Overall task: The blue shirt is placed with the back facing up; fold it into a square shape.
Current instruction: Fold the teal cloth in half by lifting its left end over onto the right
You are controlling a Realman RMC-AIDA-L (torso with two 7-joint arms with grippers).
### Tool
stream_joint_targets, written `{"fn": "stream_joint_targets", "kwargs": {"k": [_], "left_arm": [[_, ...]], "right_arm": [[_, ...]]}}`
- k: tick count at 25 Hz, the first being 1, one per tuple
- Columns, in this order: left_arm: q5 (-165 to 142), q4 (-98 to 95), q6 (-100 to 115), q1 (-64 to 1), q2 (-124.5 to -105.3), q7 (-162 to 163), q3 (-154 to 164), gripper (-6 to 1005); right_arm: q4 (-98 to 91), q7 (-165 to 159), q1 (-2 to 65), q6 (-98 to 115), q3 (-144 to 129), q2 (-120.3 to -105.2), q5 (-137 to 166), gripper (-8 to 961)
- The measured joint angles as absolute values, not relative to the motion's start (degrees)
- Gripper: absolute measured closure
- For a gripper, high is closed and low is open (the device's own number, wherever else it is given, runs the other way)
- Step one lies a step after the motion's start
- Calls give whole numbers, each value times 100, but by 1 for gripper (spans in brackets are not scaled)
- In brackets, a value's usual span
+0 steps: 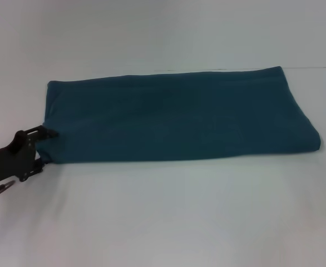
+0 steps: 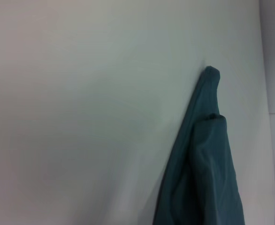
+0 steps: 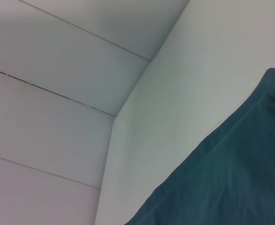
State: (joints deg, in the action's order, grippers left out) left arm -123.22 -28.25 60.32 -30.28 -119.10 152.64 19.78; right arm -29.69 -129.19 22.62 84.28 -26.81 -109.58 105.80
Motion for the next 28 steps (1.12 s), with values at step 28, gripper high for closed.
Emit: {"fn": "stream_joint_targets", "kwargs": {"k": [28], "left_arm": [[-12002,-3004,6794,-2636,-11935,14853,1898,349]], "right_arm": [[-2944,-12902,2244,8457,-2681,-10960,10554,91]]}}
